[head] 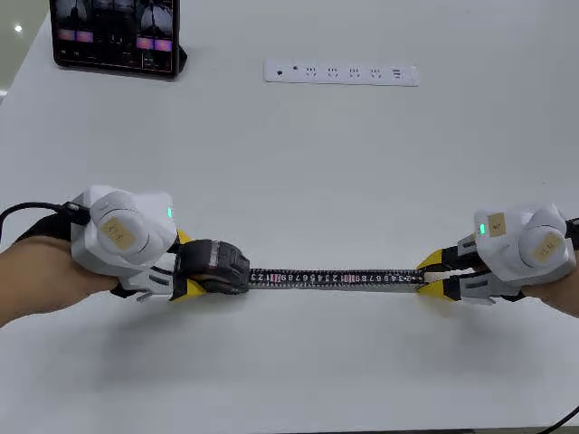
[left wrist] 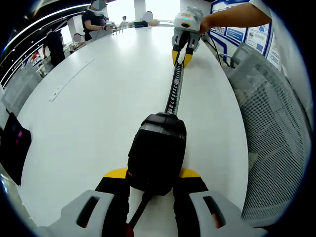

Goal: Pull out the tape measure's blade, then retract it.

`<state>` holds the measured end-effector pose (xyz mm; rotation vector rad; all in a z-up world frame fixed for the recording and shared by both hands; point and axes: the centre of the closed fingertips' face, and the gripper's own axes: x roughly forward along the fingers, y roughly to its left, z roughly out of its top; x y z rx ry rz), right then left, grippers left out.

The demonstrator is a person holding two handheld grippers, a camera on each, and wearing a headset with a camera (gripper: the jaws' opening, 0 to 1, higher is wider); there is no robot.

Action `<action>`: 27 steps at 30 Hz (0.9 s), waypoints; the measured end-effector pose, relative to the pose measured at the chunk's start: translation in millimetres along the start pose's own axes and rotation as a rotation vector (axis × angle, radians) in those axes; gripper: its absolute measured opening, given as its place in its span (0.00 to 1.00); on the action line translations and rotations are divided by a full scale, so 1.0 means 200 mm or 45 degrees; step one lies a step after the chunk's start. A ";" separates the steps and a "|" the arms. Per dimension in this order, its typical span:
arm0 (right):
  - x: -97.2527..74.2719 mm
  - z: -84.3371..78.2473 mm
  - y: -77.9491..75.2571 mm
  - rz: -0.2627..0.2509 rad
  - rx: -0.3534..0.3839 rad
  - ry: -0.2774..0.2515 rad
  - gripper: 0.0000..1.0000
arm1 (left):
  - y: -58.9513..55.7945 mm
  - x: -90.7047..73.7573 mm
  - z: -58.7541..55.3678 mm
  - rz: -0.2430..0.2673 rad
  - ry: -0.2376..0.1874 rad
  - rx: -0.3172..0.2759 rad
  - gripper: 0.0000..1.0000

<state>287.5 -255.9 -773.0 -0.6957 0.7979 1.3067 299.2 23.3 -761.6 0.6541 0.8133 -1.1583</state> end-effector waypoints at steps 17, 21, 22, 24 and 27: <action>0.00 0.05 0.01 -0.012 0.094 -0.044 0.22 | -0.02 -0.01 0.02 -0.007 -0.014 -0.035 0.36; -0.02 0.08 0.02 -0.040 0.121 -0.069 0.25 | 0.00 -0.03 0.03 0.019 -0.032 -0.074 0.38; -0.03 0.09 0.02 -0.048 0.128 -0.077 0.25 | 0.00 -0.04 0.03 0.024 -0.037 -0.079 0.38; -0.03 0.09 0.00 -0.074 0.157 -0.095 0.28 | 0.00 -0.06 0.04 0.036 -0.050 -0.091 0.40; -0.04 0.11 0.01 -0.107 0.184 -0.118 0.32 | -0.01 -0.09 0.04 0.055 -0.072 -0.116 0.42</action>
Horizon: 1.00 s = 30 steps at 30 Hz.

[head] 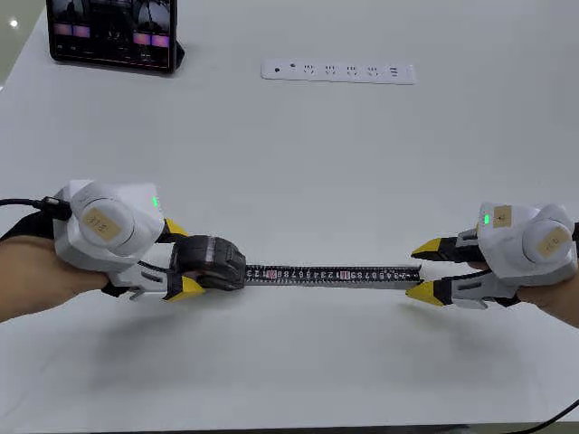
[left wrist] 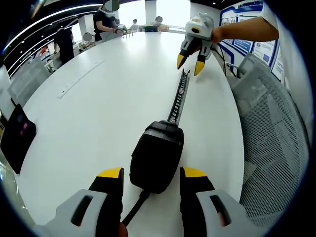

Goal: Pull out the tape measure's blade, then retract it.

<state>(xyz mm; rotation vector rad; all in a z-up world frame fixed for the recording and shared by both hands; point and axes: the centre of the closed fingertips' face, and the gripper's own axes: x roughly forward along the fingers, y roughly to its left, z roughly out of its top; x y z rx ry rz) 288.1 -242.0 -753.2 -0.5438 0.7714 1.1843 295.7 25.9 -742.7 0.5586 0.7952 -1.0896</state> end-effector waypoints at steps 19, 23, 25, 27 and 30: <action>-0.07 0.08 0.03 -0.127 0.137 -0.076 0.44 | 0.05 -0.18 0.06 0.158 -0.206 -0.181 0.49; -0.09 0.09 0.04 -0.151 0.153 -0.085 0.46 | 0.04 -0.21 0.07 0.177 -0.237 -0.206 0.50; -0.10 0.09 0.05 -0.165 0.153 -0.096 0.46 | 0.03 -0.23 0.08 0.186 -0.252 -0.215 0.50; -0.10 0.09 0.06 -0.169 0.169 -0.099 0.47 | 0.02 -0.24 0.07 0.196 -0.265 -0.224 0.51; -0.11 0.08 0.08 -0.182 0.180 -0.099 0.49 | 0.00 -0.25 0.08 0.208 -0.296 -0.252 0.52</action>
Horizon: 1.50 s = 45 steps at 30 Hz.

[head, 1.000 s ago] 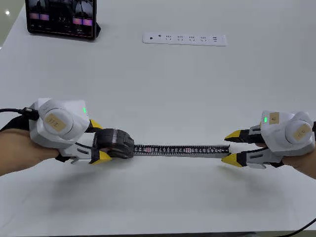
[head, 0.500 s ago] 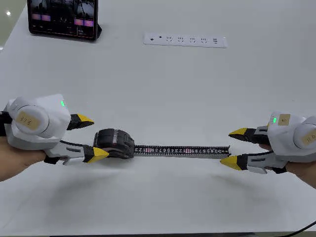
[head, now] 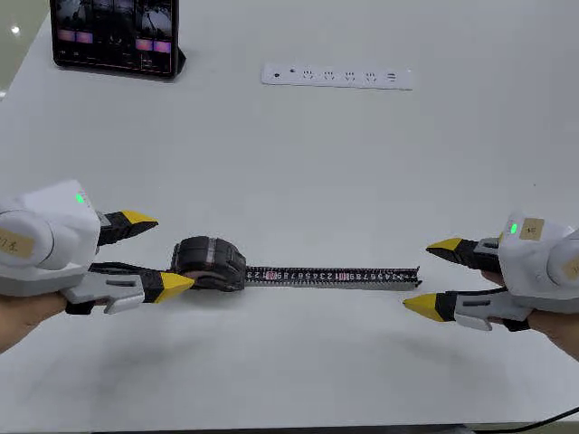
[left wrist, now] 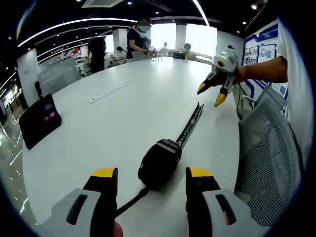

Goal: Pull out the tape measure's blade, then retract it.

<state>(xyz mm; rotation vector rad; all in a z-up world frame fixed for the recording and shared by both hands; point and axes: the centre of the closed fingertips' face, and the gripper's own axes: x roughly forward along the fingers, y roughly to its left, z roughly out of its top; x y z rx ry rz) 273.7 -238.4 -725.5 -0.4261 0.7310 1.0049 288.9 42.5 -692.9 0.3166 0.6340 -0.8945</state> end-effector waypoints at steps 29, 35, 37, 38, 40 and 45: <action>-0.06 0.09 0.12 -0.090 0.092 -0.140 0.77 | -0.11 -0.16 -0.07 0.096 -0.126 -0.193 0.81; -0.09 0.12 0.12 -0.107 0.122 -0.182 0.84 | -0.14 -0.18 -0.09 0.104 -0.128 -0.217 0.83; -0.11 0.13 0.13 -0.118 0.110 -0.186 0.86 | -0.15 -0.19 -0.10 0.109 -0.128 -0.222 0.84; -0.11 0.14 0.13 -0.121 0.110 -0.189 0.87 | -0.15 -0.19 -0.10 0.108 -0.129 -0.224 0.84; -0.12 0.15 0.13 -0.129 0.106 -0.200 0.88 | -0.16 -0.21 -0.09 0.118 -0.140 -0.218 0.84; -0.13 0.16 0.14 -0.141 0.100 -0.208 0.92 | -0.17 -0.23 -0.10 0.120 -0.141 -0.228 0.86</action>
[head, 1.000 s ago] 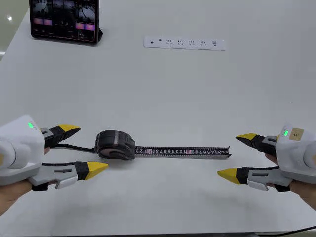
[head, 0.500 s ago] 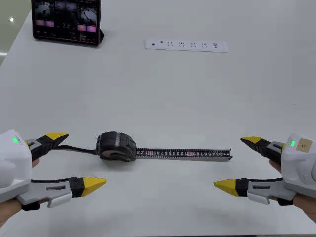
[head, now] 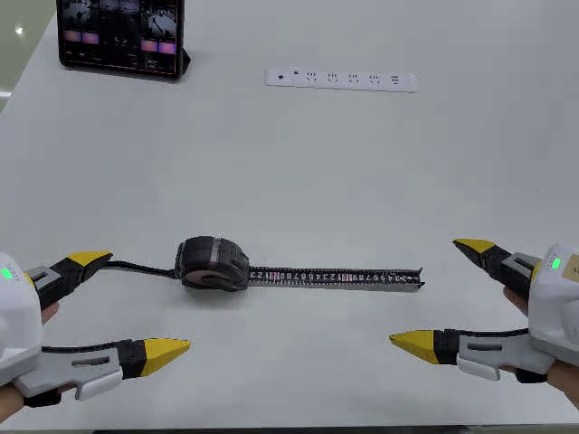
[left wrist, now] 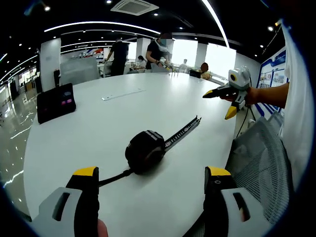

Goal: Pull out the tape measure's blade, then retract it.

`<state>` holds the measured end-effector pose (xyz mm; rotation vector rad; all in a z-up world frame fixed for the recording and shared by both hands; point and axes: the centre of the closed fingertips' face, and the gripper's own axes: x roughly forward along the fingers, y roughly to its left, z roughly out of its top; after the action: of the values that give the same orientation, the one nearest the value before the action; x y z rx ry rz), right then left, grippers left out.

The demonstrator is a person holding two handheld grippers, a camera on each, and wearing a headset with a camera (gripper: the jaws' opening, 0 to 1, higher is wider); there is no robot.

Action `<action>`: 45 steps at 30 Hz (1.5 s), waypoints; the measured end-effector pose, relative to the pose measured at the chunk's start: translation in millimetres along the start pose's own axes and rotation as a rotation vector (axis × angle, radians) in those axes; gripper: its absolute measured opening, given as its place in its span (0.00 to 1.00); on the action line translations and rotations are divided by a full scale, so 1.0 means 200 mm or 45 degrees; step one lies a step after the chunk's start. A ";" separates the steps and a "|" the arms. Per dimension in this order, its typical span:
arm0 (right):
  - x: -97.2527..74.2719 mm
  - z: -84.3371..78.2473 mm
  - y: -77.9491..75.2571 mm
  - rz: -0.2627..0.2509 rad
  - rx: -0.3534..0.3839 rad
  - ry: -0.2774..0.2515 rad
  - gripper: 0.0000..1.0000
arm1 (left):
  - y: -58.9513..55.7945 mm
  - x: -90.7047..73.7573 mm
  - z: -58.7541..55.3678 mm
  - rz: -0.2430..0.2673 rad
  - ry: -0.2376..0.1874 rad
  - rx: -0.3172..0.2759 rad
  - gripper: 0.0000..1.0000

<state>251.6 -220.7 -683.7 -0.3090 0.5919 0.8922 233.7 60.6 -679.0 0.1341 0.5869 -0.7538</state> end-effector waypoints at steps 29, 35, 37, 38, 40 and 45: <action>-0.13 -0.03 0.10 -0.008 0.070 -0.064 0.95 | -0.03 -0.12 -0.04 0.032 -0.017 -0.035 0.96; -0.16 -0.02 0.12 -0.020 0.084 -0.077 0.95 | -0.02 -0.16 -0.03 0.052 -0.029 -0.062 0.96; -0.16 -0.03 0.12 -0.020 0.084 -0.074 0.96 | -0.02 -0.16 -0.04 0.055 -0.030 -0.066 0.96; -0.15 -0.03 0.12 -0.021 0.085 -0.073 0.96 | -0.02 -0.16 -0.04 0.058 -0.030 -0.069 0.97; -0.15 -0.04 0.13 -0.018 0.092 -0.071 0.96 | -0.02 -0.15 -0.05 0.056 -0.030 -0.081 0.97; -0.14 -0.04 0.13 -0.014 0.089 -0.067 0.96 | -0.03 -0.15 -0.06 0.053 -0.023 -0.093 0.96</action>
<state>214.5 -227.7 -674.3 -0.2248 0.5708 0.8647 207.2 77.3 -672.0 0.0720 0.5916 -0.6917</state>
